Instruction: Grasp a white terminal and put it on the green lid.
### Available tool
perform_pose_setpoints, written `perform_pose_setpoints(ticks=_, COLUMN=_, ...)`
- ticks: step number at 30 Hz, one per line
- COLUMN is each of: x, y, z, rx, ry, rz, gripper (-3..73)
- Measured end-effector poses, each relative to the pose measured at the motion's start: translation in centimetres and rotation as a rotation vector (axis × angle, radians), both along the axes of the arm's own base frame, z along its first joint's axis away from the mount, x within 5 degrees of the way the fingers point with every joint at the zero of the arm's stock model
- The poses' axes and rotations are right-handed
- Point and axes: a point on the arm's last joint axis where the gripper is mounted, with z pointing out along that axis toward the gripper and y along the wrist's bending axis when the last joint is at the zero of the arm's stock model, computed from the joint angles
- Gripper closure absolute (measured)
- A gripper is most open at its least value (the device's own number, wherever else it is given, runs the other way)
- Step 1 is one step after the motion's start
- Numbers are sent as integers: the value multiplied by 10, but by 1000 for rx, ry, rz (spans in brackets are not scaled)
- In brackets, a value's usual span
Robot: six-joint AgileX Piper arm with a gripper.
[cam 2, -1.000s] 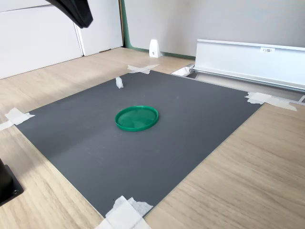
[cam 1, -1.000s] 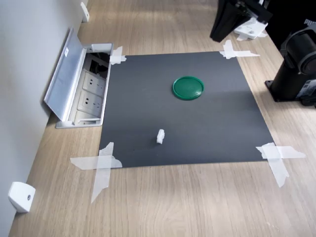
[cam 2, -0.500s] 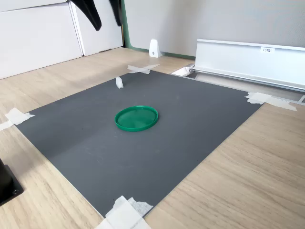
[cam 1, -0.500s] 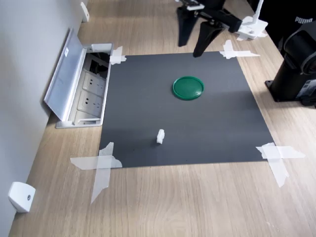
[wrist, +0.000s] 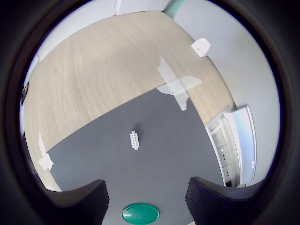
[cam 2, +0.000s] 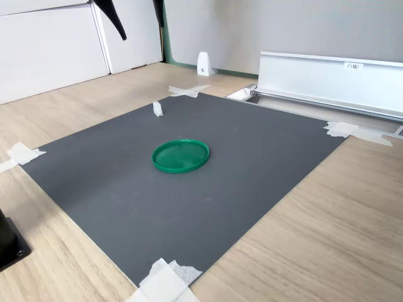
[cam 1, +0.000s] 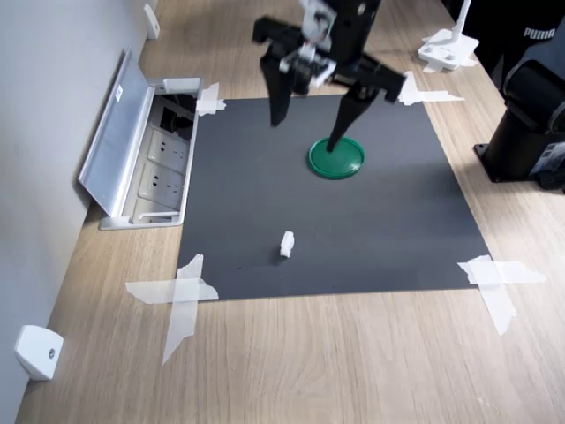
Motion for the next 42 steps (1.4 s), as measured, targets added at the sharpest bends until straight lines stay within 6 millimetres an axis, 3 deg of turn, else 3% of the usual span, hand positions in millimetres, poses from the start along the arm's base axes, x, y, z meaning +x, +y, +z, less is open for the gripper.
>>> perform_pose_setpoints(ticks=9, x=23, y=26, z=-40, rx=-18, ry=20, rz=69, gripper=2)
perform_pose_setpoints(ticks=20, x=36, y=48, z=-82, rx=-57, ry=73, rz=151, gripper=5)
perform_pose_setpoints(ticks=34, x=44, y=51, z=-100, rx=-76, ry=87, rz=158, gripper=5)
perform_pose_setpoints(ticks=42, x=37, y=48, z=-115, rx=-89, ry=117, rz=161, gripper=5)
